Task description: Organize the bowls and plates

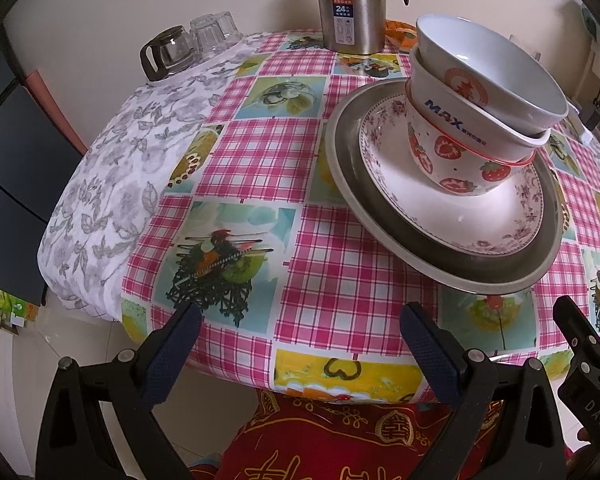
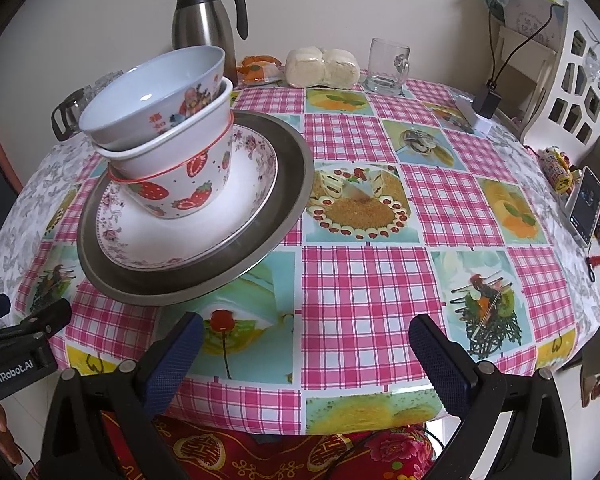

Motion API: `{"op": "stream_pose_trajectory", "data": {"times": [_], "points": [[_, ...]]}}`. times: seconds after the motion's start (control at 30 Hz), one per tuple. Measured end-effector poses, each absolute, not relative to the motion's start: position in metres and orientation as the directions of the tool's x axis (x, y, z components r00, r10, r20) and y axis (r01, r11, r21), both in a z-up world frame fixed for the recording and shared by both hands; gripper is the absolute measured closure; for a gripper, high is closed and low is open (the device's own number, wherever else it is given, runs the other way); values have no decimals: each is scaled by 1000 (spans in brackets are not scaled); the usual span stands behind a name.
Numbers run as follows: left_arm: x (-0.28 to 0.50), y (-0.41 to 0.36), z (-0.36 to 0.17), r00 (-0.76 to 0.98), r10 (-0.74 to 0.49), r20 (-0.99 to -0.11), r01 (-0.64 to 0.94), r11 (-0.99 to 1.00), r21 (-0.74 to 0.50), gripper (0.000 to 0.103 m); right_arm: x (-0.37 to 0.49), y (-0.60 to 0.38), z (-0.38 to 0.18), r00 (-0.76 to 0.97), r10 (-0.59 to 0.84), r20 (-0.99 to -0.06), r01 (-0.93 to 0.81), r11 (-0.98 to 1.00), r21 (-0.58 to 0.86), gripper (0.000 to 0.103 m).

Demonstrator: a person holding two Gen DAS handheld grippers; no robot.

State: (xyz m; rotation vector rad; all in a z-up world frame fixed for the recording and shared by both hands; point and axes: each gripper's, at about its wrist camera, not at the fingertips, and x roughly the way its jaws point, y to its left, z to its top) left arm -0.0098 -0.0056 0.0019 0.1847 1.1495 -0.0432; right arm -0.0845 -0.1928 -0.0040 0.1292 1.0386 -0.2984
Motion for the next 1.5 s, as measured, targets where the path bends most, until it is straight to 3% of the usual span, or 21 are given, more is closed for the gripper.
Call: {"op": "stream_pose_trajectory", "data": {"times": [1.5], "points": [[-9, -6, -2, 402, 56, -914, 136, 983, 120, 4, -84, -194, -7, 461, -182, -869, 305, 952, -37, 0]]}}
